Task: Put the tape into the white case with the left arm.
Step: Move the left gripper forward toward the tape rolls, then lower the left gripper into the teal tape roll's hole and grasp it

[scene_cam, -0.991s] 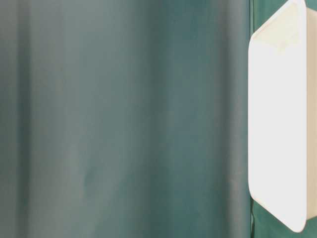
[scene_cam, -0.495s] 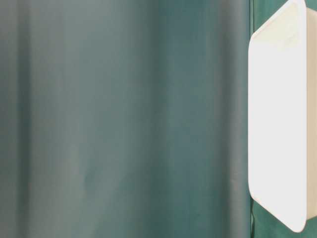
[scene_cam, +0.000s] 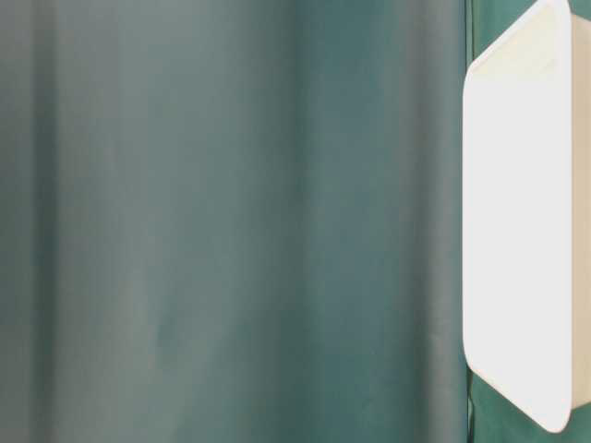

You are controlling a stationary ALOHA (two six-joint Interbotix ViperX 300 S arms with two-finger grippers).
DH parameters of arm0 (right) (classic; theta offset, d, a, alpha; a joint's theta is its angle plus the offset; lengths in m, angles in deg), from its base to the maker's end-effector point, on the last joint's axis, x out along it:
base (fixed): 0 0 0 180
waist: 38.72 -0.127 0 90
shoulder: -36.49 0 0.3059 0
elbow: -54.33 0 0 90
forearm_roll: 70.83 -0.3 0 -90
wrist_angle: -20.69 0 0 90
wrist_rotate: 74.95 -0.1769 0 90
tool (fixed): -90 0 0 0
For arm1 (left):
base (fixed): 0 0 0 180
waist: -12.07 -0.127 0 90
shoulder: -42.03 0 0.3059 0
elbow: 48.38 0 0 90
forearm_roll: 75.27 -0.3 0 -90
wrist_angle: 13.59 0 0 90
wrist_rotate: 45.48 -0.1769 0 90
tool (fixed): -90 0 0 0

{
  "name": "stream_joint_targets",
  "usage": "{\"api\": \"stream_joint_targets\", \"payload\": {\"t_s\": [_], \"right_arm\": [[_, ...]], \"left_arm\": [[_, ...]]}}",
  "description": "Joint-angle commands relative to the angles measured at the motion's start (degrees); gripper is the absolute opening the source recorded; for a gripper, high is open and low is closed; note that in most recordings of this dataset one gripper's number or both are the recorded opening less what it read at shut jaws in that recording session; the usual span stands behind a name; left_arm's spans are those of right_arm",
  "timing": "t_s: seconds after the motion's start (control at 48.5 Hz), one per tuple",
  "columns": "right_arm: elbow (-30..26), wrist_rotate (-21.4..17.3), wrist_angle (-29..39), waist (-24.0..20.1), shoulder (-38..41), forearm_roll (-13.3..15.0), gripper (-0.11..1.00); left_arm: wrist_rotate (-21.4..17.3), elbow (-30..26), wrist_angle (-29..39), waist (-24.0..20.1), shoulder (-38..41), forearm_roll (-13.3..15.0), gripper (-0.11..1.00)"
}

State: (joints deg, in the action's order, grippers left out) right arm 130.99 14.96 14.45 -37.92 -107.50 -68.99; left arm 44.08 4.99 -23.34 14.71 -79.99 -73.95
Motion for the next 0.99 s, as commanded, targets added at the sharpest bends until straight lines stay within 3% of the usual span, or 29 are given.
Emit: {"api": "stream_joint_targets", "payload": {"t_s": [0.0, 0.206, 0.97], "right_arm": [[-0.18, -0.09, 0.26, 0.09, -0.44, 0.18, -0.09], [0.53, -0.09, 0.09, 0.09, -1.32, 1.14, -0.09], [0.35, -0.18, 0.09, 0.09, -0.97, 1.14, -0.09]], "left_arm": [[0.00, -2.99, 1.76, 0.26, 2.55, 0.18, 1.00], [0.09, -5.36, 6.86, 0.26, 6.24, 0.18, 1.00], [0.09, -11.07, 10.11, 2.11, 14.06, 0.26, 1.00]]}}
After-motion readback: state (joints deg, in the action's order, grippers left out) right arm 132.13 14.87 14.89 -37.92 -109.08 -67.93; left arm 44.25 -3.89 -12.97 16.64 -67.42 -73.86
